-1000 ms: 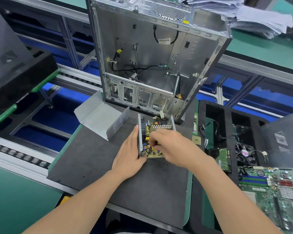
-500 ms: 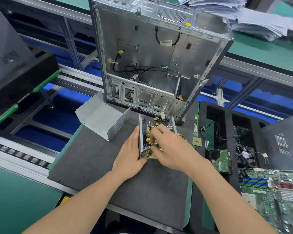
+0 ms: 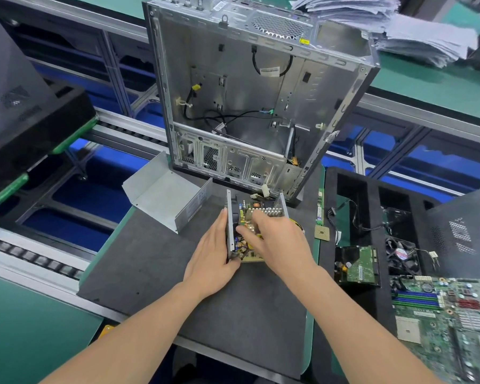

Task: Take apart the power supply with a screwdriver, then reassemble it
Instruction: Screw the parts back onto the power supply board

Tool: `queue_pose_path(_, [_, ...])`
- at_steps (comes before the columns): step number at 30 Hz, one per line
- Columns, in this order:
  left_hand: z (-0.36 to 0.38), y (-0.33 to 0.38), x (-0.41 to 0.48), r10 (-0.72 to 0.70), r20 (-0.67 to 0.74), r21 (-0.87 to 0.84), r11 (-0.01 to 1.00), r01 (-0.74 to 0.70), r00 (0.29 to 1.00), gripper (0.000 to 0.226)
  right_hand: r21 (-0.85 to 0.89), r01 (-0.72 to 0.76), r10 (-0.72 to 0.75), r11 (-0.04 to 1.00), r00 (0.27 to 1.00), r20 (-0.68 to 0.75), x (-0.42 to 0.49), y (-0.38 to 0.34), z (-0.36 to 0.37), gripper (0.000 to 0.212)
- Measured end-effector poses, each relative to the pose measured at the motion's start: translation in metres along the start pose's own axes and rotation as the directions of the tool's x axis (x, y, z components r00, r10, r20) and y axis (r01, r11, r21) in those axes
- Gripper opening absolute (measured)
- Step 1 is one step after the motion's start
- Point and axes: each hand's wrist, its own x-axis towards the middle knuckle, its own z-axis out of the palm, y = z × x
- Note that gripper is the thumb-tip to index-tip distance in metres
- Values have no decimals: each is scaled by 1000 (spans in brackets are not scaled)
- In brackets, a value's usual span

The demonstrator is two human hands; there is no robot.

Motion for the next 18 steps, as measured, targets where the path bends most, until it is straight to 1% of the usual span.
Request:
queue_pose_path(1, [0, 0, 0, -6, 3, -1, 1000, 6, 1000, 114, 10, 19, -19, 1000, 1000, 11, -1, 2, -1, 41])
queue_pose_path(2, [0, 0, 0, -11, 6, -2, 1000, 11, 1000, 114, 55, 52, -54, 997, 998, 31, -2, 5, -2, 35])
queue_pose_path(4, [0, 0, 1, -8, 9, 1, 1000, 8, 1000, 114, 173, 116, -136, 978, 985, 106, -5, 9, -9, 15])
queue_pose_path(5, [0, 0, 1, -4, 9, 3, 1000, 4, 1000, 114, 197, 157, -190, 968, 969, 160, -5, 12, -14, 12])
queue_pose_path(7, [0, -1, 1, -5, 10, 0, 1000, 5, 1000, 116, 222, 220, -277, 950, 923, 268, -3, 16, -20, 20])
queue_pose_path(9, [0, -1, 1, -7, 9, -3, 1000, 7, 1000, 116, 249, 212, -285, 945, 908, 308, -2, 18, -22, 18])
queue_pose_path(11, [1, -1, 1, 3, 3, -4, 1000, -3, 1000, 114, 243, 193, -257, 951, 928, 271, 0, 17, -17, 12])
queue_pose_path(12, [1, -2, 1, 8, -1, -5, 1000, -8, 1000, 114, 236, 179, -233, 955, 946, 226, 1, 15, -14, 14])
queue_pose_path(15, [1, -2, 1, 0, -8, -3, 1000, 0, 1000, 114, 175, 137, -148, 975, 988, 54, 2, 9, -4, 32])
queue_pose_path(18, [1, -2, 0, 5, -14, -9, 1000, -5, 1000, 114, 104, 119, -118, 987, 993, -15, 1, 5, 5, 39])
